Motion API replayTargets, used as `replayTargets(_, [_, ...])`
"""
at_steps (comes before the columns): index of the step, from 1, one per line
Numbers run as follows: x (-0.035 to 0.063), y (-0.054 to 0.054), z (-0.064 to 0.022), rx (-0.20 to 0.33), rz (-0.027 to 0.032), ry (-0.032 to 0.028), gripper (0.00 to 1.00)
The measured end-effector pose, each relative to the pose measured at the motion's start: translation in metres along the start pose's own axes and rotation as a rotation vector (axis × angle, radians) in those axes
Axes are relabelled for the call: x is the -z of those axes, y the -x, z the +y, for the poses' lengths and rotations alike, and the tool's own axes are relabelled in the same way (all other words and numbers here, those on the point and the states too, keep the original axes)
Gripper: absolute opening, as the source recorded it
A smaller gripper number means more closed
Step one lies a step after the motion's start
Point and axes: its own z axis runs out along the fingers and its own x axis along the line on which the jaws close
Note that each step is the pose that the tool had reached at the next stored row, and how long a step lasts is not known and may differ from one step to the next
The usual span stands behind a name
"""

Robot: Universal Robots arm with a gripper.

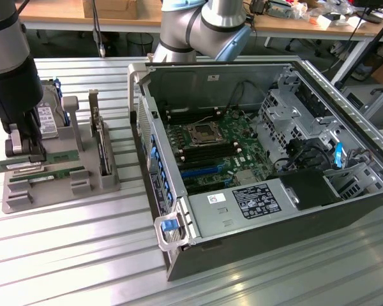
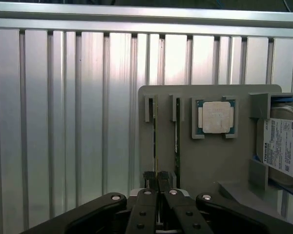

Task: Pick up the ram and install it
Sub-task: 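Pick up the ram and move it above insertion slot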

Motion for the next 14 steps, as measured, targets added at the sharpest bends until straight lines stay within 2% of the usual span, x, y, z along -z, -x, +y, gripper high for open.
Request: replayTargets(14, [0.013,0.0,0.0,0.0,0.0,0.0,0.12])
